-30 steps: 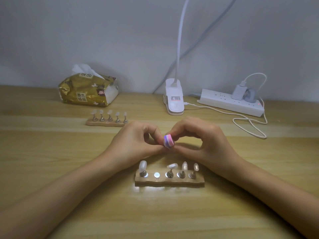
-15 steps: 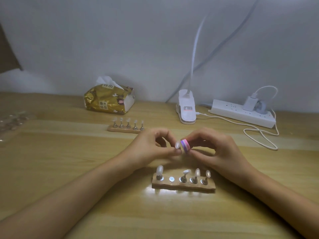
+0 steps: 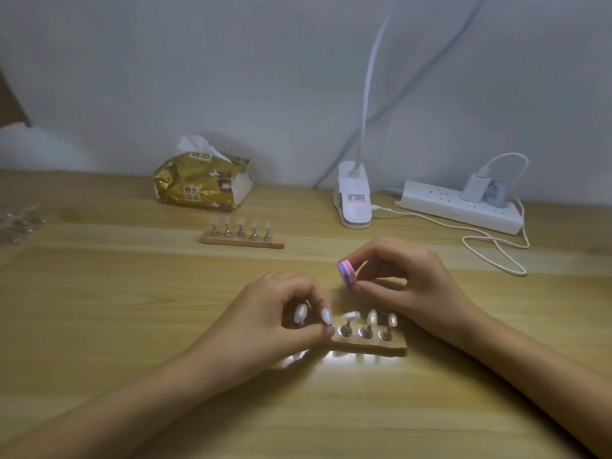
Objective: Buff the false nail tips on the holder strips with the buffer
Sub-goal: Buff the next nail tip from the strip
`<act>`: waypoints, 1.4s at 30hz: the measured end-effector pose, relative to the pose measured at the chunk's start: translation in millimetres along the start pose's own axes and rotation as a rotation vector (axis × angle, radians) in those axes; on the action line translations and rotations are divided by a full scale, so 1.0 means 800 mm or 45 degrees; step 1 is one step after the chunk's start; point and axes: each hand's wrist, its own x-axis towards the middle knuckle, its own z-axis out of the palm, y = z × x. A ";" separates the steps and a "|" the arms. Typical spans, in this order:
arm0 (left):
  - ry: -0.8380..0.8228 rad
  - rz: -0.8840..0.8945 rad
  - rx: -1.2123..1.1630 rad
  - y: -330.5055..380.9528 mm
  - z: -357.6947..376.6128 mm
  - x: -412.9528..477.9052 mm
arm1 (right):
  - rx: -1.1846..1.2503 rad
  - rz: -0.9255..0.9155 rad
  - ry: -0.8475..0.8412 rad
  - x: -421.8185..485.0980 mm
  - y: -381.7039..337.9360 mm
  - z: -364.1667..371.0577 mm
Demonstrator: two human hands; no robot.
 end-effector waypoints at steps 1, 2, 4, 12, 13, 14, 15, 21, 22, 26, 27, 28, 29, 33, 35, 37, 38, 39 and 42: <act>-0.011 -0.004 0.000 0.000 0.000 0.000 | 0.008 0.001 0.003 0.000 0.001 0.000; -0.024 -0.004 0.006 -0.001 0.001 0.000 | 0.020 0.007 0.014 0.000 0.001 0.000; -0.046 0.018 0.067 0.000 0.001 0.001 | 0.057 0.041 0.045 0.001 0.002 0.000; -0.031 0.068 0.087 0.009 0.013 0.014 | 0.127 0.122 0.050 0.003 0.004 -0.001; -0.023 0.087 0.074 0.008 0.013 0.015 | 0.141 0.124 0.055 0.003 0.004 -0.001; -0.022 0.115 0.085 0.007 0.013 0.014 | 0.157 0.128 0.063 0.003 0.005 -0.001; -0.014 0.167 0.140 0.006 0.013 0.013 | 0.175 0.139 0.074 0.003 0.005 -0.001; 0.174 0.259 0.102 0.022 0.006 0.011 | 0.250 0.252 0.115 0.005 0.011 -0.004; 0.206 0.201 -0.053 0.021 0.000 0.020 | 0.250 0.260 0.117 0.006 0.012 -0.004; 0.130 0.007 -0.219 -0.001 -0.010 0.059 | 0.235 0.273 0.125 0.007 0.012 -0.004; 0.114 -0.018 -0.201 -0.006 -0.006 0.064 | 0.235 0.271 0.132 0.007 0.012 -0.004; 0.099 -0.032 -0.176 -0.012 -0.001 0.065 | 0.231 0.267 0.139 0.006 0.011 -0.004; 0.091 -0.032 -0.140 -0.016 0.003 0.067 | 0.220 0.259 0.146 0.006 0.010 -0.003; 0.126 -0.032 0.029 -0.027 0.009 0.073 | 0.179 0.162 0.169 0.005 0.007 -0.002; 0.137 -0.035 0.065 -0.029 0.010 0.075 | 0.117 0.087 0.156 0.004 0.005 0.000; 0.131 -0.028 0.059 -0.030 0.011 0.076 | 0.064 0.085 0.087 0.005 0.005 0.002; 0.129 -0.021 0.050 -0.031 0.010 0.076 | 0.047 0.094 0.053 0.005 0.005 0.003; 0.127 -0.014 0.038 -0.032 0.010 0.076 | 0.037 0.093 0.042 0.006 0.005 0.004; 0.129 -0.009 0.023 -0.032 0.012 0.077 | -0.006 -0.004 0.108 0.007 0.003 0.004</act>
